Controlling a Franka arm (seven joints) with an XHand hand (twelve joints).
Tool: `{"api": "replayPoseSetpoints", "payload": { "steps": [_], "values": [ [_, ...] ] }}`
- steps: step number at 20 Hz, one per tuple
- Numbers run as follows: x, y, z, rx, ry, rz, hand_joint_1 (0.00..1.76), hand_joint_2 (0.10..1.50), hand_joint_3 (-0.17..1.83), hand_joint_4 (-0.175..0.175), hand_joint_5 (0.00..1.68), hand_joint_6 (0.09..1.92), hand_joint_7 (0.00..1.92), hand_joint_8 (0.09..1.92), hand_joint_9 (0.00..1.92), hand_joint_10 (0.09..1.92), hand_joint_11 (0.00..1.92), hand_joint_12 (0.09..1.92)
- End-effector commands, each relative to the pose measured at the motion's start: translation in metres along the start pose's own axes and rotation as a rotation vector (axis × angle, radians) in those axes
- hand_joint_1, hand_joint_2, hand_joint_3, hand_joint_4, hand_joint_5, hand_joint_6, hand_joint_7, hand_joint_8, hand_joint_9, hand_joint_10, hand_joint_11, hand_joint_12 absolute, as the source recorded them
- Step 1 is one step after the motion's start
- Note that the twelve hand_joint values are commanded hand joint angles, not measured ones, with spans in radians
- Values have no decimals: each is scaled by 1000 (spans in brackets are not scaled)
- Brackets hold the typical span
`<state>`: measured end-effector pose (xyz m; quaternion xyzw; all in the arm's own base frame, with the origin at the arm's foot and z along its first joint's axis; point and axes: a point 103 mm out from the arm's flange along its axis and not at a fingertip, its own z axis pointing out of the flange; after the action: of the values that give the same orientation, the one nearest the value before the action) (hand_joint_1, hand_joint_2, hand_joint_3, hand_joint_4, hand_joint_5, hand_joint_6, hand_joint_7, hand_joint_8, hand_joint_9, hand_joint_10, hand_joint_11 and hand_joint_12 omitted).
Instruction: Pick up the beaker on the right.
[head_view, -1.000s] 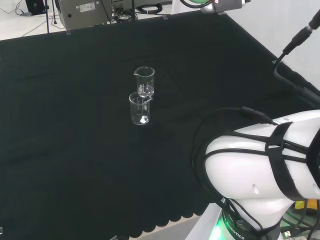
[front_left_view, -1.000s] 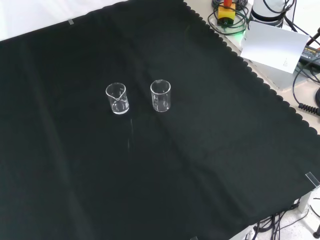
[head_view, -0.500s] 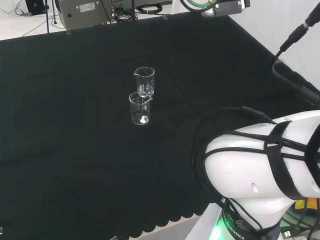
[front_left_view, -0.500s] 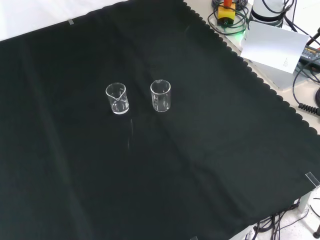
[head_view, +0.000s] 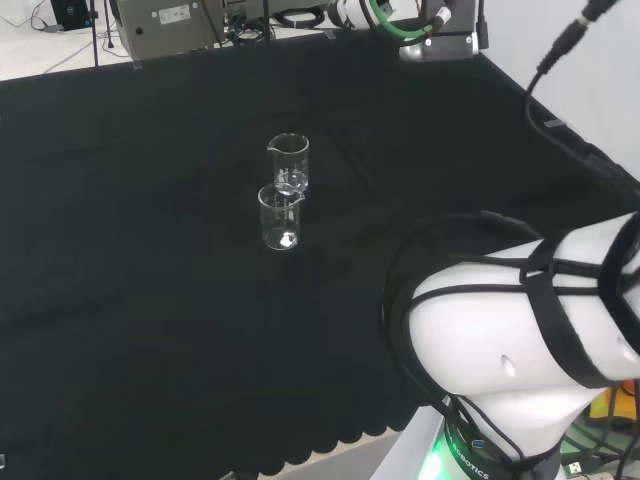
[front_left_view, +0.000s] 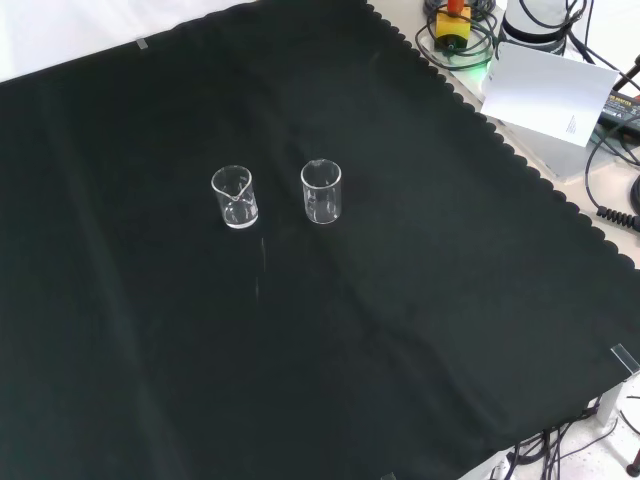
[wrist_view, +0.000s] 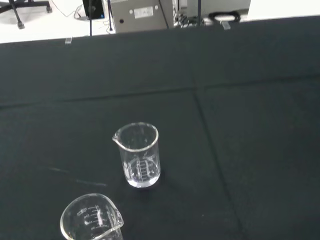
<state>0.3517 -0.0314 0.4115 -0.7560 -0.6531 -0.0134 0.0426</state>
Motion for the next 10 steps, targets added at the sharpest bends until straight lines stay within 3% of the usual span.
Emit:
{"api": "replayPoseSetpoints", "payload": {
  "steps": [1, 10],
  "values": [
    [-15, 70, 66, 47, 78, -17, 572, 988, 255, -37, 465, 87, 277, 656, 500, 636, 303, 1334],
    [-19, 155, 138, 117, 154, -71, 769, 772, 506, -38, 449, 87, 210, 686, 454, 660, 251, 1355]
  ]
}}
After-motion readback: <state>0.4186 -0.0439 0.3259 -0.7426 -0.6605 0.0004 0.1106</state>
